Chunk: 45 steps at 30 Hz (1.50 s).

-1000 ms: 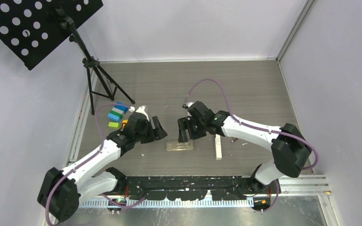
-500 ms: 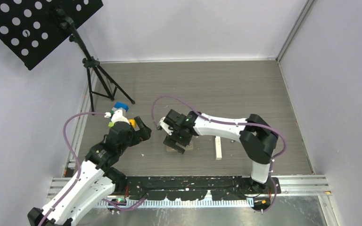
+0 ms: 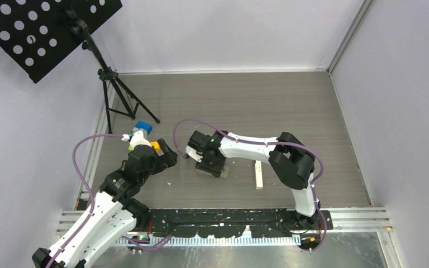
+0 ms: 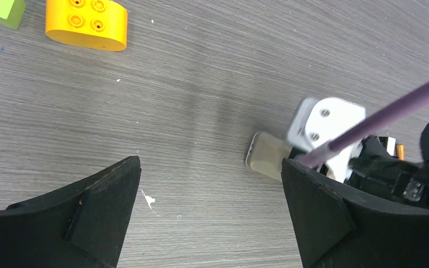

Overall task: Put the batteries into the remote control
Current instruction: Pick up the remote control from the center of the board, then place the remote control at the center of the board.

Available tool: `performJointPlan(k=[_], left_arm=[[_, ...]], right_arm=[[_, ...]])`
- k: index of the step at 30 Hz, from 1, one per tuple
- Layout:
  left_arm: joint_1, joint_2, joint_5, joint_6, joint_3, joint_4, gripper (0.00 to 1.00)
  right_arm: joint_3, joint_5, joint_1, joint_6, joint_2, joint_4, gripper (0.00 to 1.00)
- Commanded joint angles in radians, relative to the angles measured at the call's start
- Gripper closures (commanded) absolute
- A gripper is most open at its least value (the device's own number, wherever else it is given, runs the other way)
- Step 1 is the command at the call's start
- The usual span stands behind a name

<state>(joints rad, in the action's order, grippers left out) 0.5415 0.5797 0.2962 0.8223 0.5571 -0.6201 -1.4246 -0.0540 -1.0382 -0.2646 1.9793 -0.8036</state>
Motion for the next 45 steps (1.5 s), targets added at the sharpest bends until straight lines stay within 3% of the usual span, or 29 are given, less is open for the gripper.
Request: performJointPlan(k=[1,9,16,20,26,29,31,34,39,45], left_arm=[[-0.005,0.002,0.029,-0.021,0.049,0.007,0.0],[-0.005,-0.012,0.025,-0.026,0.045,0.023,0.0],[-0.005,0.005,-0.007,-0.022,0.038,0.038,0.0],[-0.005,0.029,-0.034,-0.015,0.039,0.039,0.0],[-0.005,0.061,-0.045,-0.016,0.045,0.042,0.0],[-0.006,0.077,-0.087,-0.03,0.05,0.065,0.0],[-0.007,0.097,-0.121,-0.038,0.056,0.078,0.0],[-0.009,0.132,-0.158,-0.059,0.064,0.104,0.0],[-0.009,0.154,-0.208,-0.12,0.068,0.142,0.0],[-0.011,0.148,-0.225,-0.134,0.038,0.186,0.0]], right_arm=[[-0.041,-0.002,0.043,0.011,-0.017,0.026,0.65],[-0.009,-0.073,0.246,0.234,-0.087,0.19,0.65],[-0.048,-0.32,0.453,0.483,-0.008,0.254,0.65],[-0.089,-0.309,0.557,0.638,0.04,0.248,0.64],[-0.136,-0.271,0.606,0.672,0.103,0.243,0.54],[-0.146,-0.27,0.612,0.694,0.108,0.193,0.38],[-0.097,-0.269,0.612,0.707,0.065,0.217,0.26],[-0.023,-0.234,0.612,0.721,-0.034,0.257,0.19],[0.093,-0.224,0.598,0.738,-0.216,0.233,0.18],[0.367,-0.245,0.522,0.803,-0.466,0.213,0.19]])
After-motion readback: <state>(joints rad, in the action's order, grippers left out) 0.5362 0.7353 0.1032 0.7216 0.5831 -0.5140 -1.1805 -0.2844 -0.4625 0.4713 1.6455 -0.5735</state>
